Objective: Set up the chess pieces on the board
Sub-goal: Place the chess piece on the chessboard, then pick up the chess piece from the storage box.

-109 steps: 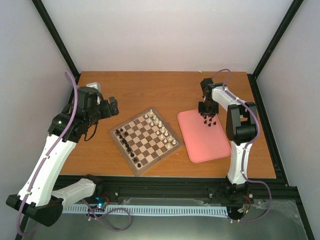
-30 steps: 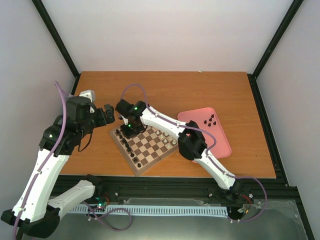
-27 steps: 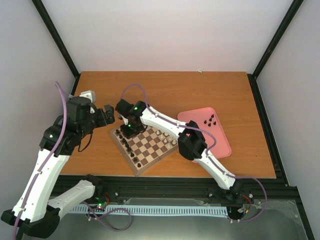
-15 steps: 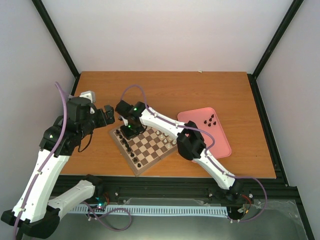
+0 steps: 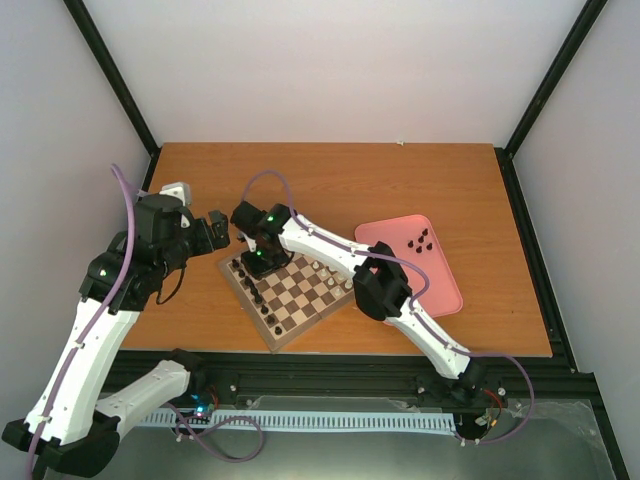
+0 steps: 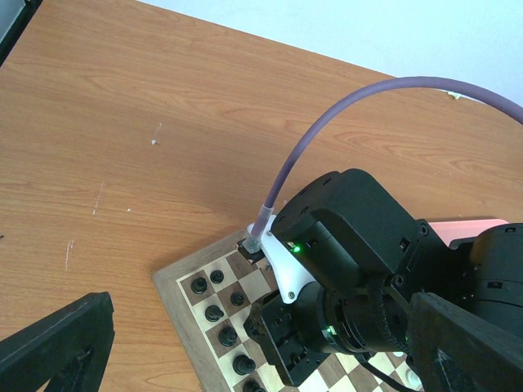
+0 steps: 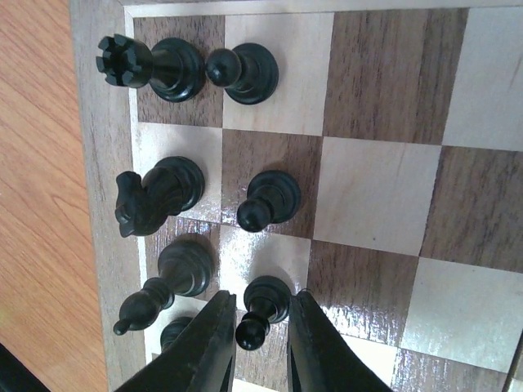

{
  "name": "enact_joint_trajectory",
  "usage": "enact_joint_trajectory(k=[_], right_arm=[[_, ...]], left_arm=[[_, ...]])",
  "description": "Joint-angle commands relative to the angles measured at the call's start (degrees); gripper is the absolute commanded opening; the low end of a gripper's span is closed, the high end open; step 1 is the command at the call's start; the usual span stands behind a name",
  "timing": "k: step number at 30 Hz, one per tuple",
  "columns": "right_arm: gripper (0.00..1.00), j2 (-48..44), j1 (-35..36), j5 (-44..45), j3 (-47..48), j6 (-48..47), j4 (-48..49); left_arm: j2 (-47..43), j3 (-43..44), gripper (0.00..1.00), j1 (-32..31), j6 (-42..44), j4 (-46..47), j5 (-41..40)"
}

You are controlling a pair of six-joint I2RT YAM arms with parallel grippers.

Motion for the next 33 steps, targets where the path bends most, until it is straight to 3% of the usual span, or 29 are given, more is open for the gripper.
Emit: enact_joint_trajectory(k=[1, 15, 24, 28, 33], right_arm=[[0.2, -0.24, 0.31, 0.49, 1.72, -0.44, -0.32], [0.29, -3.66, -0.07, 1.49, 1.72, -1.48, 1.65], [0.35, -10.71, -1.44, 2.54, 1.68, -2.44, 3.08], [0.37, -15.9, -4.35, 5.62, -1.34, -2.02, 2.52], [0.39, -23.0, -12.9, 9.48, -12.14, -0.48, 3.31]], left_arm=[[-0.24, 0.57, 1.0, 0.19, 0.78, 0.01, 0.38], [0.14, 1.33, 1.0, 0.21, 1.02, 0.27, 0.72], [0.26, 1.6, 1.0, 0.31, 1.2, 0.27, 0.63], [0.34, 1.8, 1.0, 0.22, 1.31, 0.25, 0.55], [1.0, 2.69, 1.0, 0.27, 2.19, 0.14, 0.28]])
